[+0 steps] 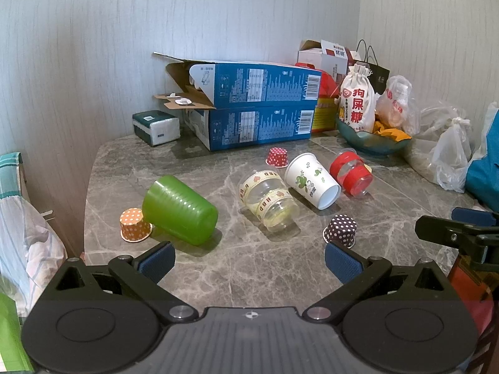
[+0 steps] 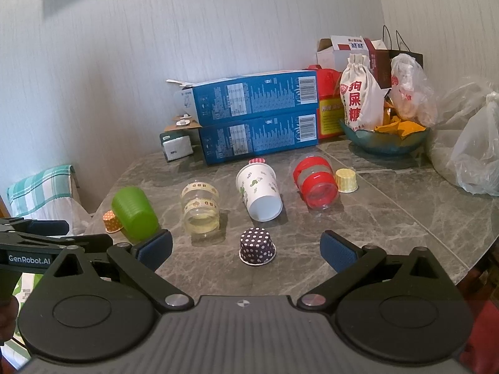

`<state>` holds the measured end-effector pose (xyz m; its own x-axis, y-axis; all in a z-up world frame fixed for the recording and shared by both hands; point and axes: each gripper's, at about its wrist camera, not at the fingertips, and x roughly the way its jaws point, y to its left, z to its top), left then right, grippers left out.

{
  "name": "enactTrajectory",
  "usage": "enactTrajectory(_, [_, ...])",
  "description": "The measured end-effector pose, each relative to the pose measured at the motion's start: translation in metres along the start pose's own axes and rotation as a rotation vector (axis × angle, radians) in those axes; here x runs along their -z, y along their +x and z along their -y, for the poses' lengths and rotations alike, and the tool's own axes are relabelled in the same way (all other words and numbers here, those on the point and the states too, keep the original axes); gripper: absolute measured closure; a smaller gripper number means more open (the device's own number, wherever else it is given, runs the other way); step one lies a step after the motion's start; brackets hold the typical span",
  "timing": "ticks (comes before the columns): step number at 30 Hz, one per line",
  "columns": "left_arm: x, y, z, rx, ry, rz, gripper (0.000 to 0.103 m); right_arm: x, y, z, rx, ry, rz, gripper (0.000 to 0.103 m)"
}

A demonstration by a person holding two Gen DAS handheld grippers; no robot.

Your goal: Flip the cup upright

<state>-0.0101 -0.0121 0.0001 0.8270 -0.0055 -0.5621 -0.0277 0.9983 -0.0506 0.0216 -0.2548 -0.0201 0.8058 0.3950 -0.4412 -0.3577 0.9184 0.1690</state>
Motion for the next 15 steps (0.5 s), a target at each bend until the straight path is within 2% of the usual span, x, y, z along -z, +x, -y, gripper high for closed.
enactTrajectory(15, [0.0012, 0.0005, 0.001, -0.002, 0.0, -0.001, 0.0, 0.0008, 0.0008, 0.0014, -0.006, 0.006, -0.004, 0.001])
